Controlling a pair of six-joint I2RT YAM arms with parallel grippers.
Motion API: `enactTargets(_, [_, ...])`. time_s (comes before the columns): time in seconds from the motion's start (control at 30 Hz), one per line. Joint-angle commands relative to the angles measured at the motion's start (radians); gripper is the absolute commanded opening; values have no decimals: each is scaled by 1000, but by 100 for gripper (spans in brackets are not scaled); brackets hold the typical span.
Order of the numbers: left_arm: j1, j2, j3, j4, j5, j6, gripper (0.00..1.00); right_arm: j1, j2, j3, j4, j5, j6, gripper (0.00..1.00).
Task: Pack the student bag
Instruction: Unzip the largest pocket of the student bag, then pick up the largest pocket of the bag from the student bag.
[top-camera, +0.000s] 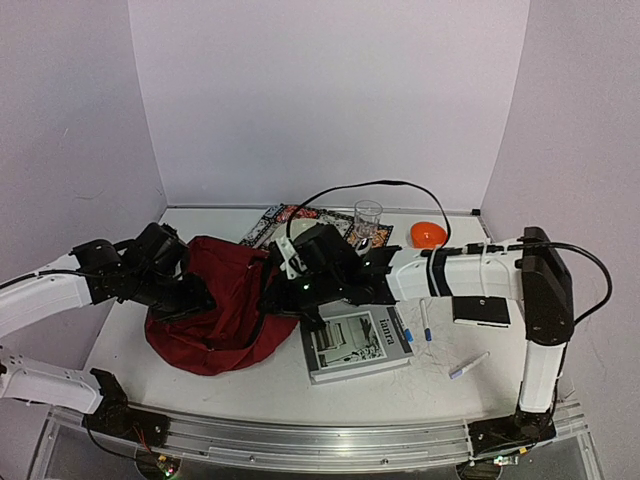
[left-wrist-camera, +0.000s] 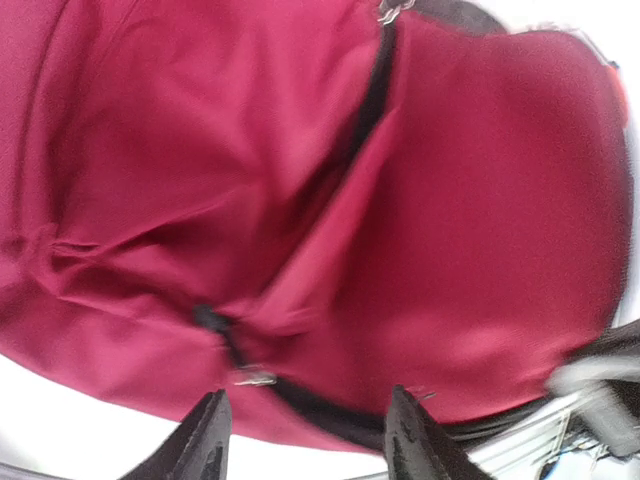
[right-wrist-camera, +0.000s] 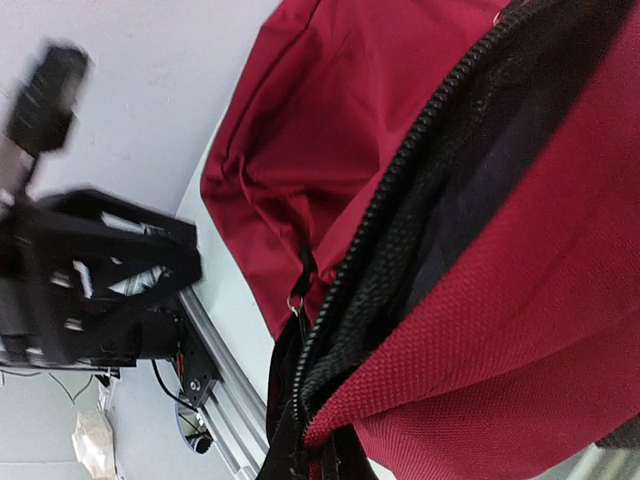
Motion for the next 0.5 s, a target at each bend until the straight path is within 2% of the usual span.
enactTargets(0.0, [5,32,97,74,-7,19,59,34,39,68,94,-26,11,0])
enactTargets(0.3, [13,165,150,296,62,32,64,48,27,-10,153,4,17,0])
enactTargets(0.47, [14,253,199,371,158,53,64,51,15,-40,168,12,19,0])
